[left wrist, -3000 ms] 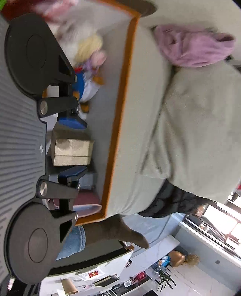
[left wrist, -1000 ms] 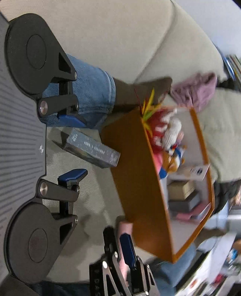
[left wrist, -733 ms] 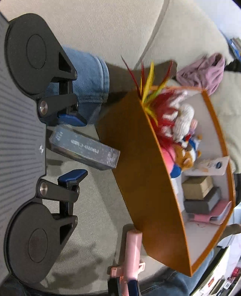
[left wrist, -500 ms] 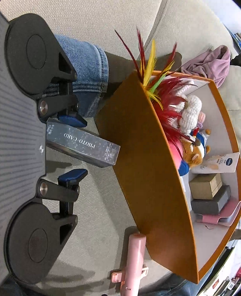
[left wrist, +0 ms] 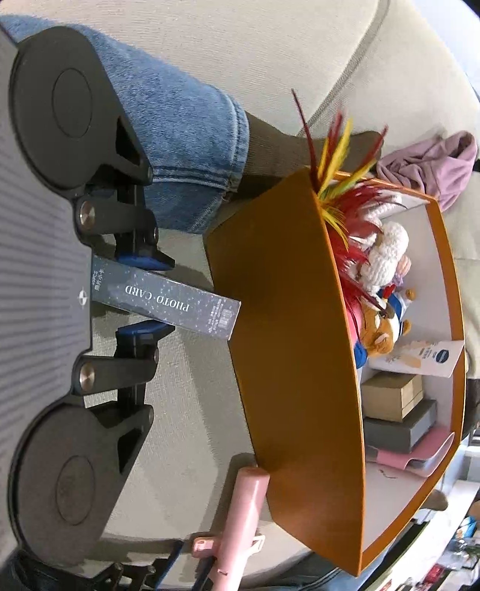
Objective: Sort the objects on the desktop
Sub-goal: 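Grasp the pink roller by its end with the right gripper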
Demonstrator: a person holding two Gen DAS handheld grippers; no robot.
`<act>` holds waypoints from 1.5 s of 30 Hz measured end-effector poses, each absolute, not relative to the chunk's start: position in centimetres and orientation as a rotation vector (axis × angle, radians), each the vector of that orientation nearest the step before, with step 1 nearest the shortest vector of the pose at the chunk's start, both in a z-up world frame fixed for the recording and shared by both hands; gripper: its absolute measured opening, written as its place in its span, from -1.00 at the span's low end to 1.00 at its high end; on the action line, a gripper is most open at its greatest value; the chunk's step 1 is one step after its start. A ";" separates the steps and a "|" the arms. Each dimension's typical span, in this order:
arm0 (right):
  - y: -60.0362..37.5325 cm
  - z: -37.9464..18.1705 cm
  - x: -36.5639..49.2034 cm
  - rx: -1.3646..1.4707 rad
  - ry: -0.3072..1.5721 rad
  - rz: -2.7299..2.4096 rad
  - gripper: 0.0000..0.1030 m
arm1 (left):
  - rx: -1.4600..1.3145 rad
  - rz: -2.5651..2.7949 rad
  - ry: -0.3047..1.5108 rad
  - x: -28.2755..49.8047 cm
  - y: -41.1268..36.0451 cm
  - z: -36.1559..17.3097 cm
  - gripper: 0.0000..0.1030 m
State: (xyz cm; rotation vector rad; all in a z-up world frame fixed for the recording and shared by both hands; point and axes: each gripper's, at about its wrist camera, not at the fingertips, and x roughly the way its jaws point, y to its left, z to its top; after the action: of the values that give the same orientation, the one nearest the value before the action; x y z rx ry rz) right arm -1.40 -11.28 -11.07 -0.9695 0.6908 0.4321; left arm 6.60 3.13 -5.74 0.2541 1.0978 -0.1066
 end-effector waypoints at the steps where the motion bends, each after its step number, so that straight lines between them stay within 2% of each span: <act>1: -11.2 -11.3 -1.4 -0.989 0.683 0.429 -0.50 | 0.250 -0.101 1.094 6.9 3.0 -5.6 -0.36; 8: -11.1 -11.9 -1.9 -1.077 0.608 0.409 -0.75 | 0.213 -0.073 1.074 6.7 3.2 -5.5 -0.37; 12: -12.4 -10.0 -2.0 -1.016 0.589 0.420 -0.85 | 0.158 -0.077 1.079 6.1 3.7 -5.0 -0.40; 15: -13.7 -7.6 -1.8 -0.937 0.595 0.463 -0.90 | 0.129 -0.091 1.074 5.4 3.7 -4.5 -0.50; 21: -16.5 -2.6 2.8 -0.657 0.765 0.593 -0.89 | 0.082 -0.142 1.058 3.9 3.0 -3.9 -0.50; 29: -18.2 -2.1 7.4 -0.570 0.799 0.630 -0.84 | 0.061 -0.132 1.091 3.9 3.0 -5.0 -0.50; 35: -18.3 -2.0 8.5 -0.639 0.822 0.749 -0.75 | 0.047 -0.129 1.095 4.0 3.2 -5.0 -0.50; 40: -18.0 -1.0 9.2 -0.660 0.908 0.886 -0.83 | 0.040 -0.127 1.098 4.0 3.3 -4.9 -0.50; 45: -16.8 -1.7 9.1 -0.754 0.939 0.923 -0.83 | 0.036 -0.126 1.098 4.1 3.5 -4.9 -0.50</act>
State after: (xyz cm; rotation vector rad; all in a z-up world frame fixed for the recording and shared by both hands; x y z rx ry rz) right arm 9.05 -16.83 -1.65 -0.7541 0.9385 0.9226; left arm 4.10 3.46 -4.85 0.0360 1.0978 -0.1258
